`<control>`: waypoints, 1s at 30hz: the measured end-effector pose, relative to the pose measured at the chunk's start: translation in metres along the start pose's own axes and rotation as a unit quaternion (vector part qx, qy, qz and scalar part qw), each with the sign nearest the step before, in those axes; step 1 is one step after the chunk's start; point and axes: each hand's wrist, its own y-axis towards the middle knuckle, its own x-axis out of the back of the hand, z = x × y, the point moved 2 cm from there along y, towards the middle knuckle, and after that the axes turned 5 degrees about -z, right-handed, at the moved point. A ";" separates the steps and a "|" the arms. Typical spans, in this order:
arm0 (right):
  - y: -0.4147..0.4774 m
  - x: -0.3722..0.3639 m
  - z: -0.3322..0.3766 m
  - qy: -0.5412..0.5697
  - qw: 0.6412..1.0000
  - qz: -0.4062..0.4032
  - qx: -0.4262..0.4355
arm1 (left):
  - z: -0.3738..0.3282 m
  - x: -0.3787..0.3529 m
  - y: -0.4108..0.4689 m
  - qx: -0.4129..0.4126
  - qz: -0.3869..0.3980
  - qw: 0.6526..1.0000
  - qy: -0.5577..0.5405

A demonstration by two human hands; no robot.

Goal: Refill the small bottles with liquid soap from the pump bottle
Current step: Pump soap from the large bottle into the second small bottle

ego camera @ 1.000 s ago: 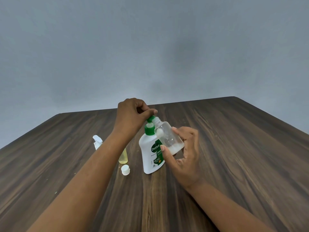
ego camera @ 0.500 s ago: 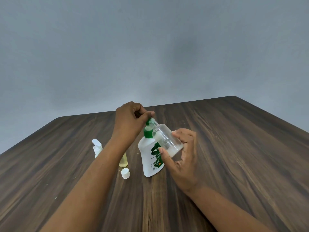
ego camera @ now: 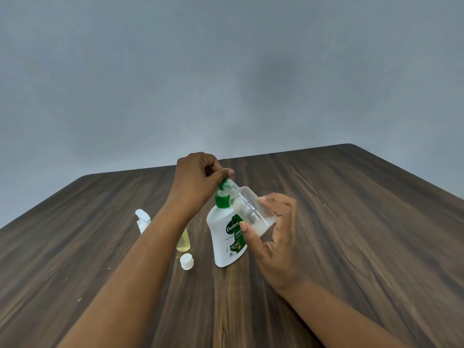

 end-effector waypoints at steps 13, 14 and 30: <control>-0.002 -0.001 0.000 0.012 1.000 -0.008 0.008 | 0.001 0.001 -0.008 -0.018 -0.040 0.999 -0.003; -0.002 -0.001 0.000 0.013 1.000 -0.009 0.009 | -0.002 0.002 -0.005 -0.023 -0.032 0.999 0.004; -0.004 -0.003 -0.002 0.038 0.999 -0.004 0.005 | 0.004 -0.003 -0.010 -0.003 -0.023 1.000 -0.003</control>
